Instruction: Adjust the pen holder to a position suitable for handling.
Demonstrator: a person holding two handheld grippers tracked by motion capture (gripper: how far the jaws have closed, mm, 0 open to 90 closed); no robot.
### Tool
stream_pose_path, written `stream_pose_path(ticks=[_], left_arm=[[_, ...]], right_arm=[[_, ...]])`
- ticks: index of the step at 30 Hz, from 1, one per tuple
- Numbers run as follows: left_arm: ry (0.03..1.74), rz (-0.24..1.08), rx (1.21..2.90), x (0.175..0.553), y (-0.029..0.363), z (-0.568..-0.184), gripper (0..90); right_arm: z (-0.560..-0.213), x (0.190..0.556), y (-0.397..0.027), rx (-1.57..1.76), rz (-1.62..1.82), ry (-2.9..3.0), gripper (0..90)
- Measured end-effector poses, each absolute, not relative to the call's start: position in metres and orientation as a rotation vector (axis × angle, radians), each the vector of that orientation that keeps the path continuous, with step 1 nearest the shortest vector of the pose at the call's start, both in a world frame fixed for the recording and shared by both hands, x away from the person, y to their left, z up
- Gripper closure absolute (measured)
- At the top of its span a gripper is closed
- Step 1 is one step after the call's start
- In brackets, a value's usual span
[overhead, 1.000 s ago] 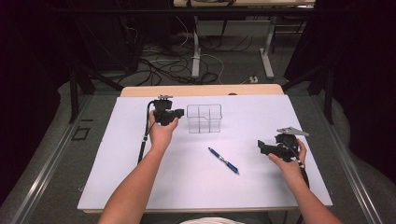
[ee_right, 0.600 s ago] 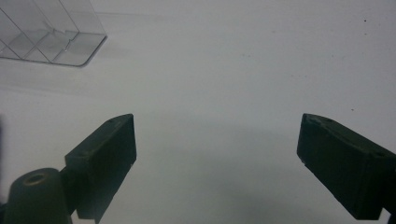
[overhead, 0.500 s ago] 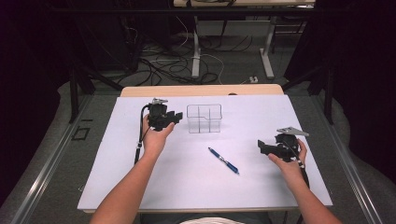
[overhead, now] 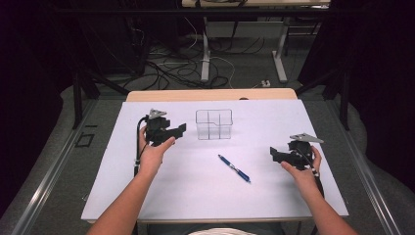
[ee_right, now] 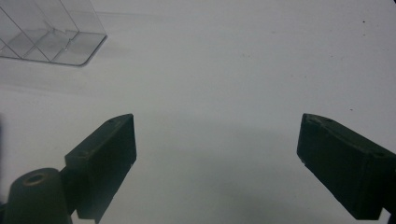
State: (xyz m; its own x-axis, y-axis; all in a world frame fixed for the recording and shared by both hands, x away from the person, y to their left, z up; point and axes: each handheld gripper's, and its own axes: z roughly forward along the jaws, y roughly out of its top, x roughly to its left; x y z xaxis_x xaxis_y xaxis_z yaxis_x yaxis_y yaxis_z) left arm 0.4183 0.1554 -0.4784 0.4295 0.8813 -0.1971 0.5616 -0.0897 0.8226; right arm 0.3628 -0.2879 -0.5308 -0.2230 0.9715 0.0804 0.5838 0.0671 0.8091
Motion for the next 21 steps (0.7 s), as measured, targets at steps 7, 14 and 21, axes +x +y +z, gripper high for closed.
stream_pose_path(ticks=[7, 14, 21], left_arm=[[1.206, 0.394, 1.786, 0.405, 0.165, -0.479, 26.6], [1.109, 0.477, 1.81, 0.39, 0.175, -0.481, 14.5], [1.062, 0.529, 1.791, 0.379, 0.186, -0.486, 0.1]], right_arm=[[-0.531, 0.363, -0.286, 1.542, 1.028, 1.861, 11.5], [-0.532, 0.363, -0.282, 1.533, 1.026, 1.872, 11.5], [-0.532, 0.363, -0.28, 1.521, 1.023, 1.878, 11.5]])
